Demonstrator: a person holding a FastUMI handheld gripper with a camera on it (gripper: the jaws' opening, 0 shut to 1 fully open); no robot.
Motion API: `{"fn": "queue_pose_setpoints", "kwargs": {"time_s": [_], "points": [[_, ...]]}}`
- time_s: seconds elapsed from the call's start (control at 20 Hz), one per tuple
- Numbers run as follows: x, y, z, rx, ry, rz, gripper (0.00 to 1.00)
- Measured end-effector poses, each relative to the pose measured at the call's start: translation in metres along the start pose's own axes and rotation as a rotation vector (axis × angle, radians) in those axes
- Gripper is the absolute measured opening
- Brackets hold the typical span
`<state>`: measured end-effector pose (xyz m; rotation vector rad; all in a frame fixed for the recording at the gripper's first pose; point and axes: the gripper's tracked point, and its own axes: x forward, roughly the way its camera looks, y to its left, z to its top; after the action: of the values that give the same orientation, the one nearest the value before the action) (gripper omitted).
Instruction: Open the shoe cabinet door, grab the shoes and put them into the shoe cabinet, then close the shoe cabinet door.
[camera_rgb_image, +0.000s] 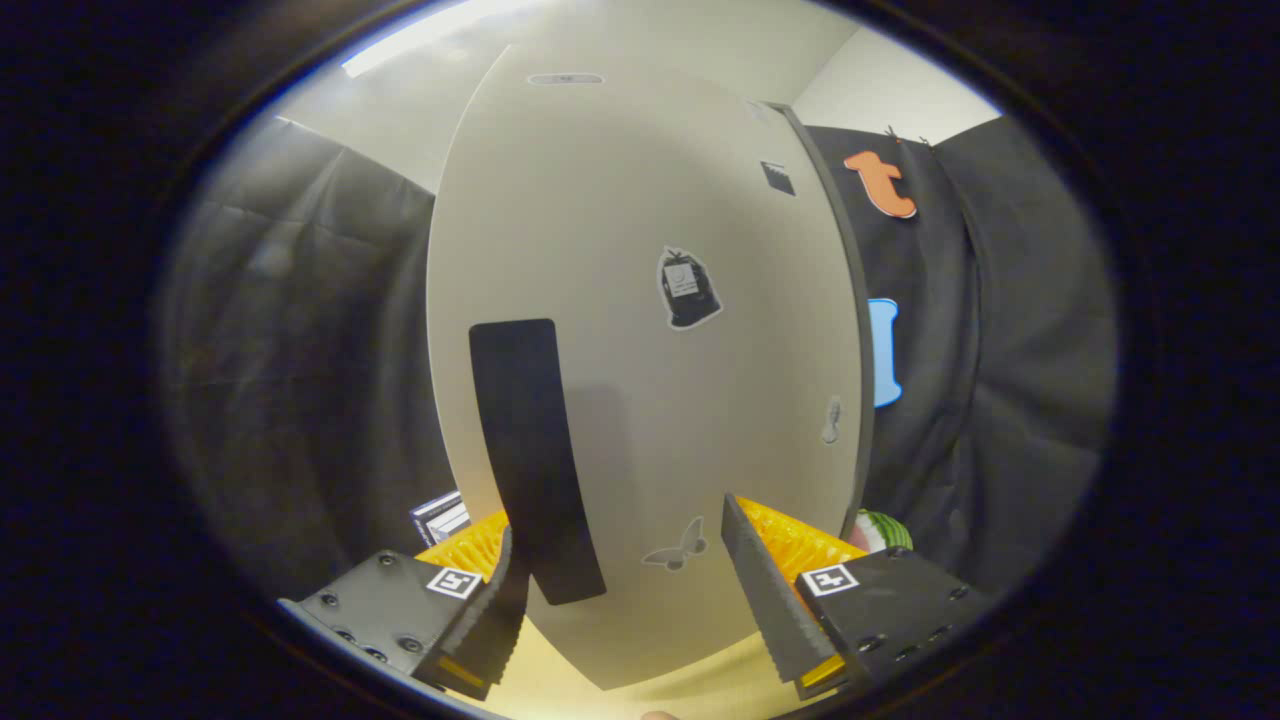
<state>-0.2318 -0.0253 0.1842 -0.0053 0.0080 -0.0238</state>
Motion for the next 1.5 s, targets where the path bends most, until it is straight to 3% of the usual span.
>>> {"fn": "queue_pose_setpoints", "kwargs": {"time_s": [0.6,1.5], "points": [[0.062,0.023,0.003,-0.064,-0.043,-0.03,0.99],[0.086,0.032,-0.003,-0.078,-0.04,-0.069,0.99]]}}
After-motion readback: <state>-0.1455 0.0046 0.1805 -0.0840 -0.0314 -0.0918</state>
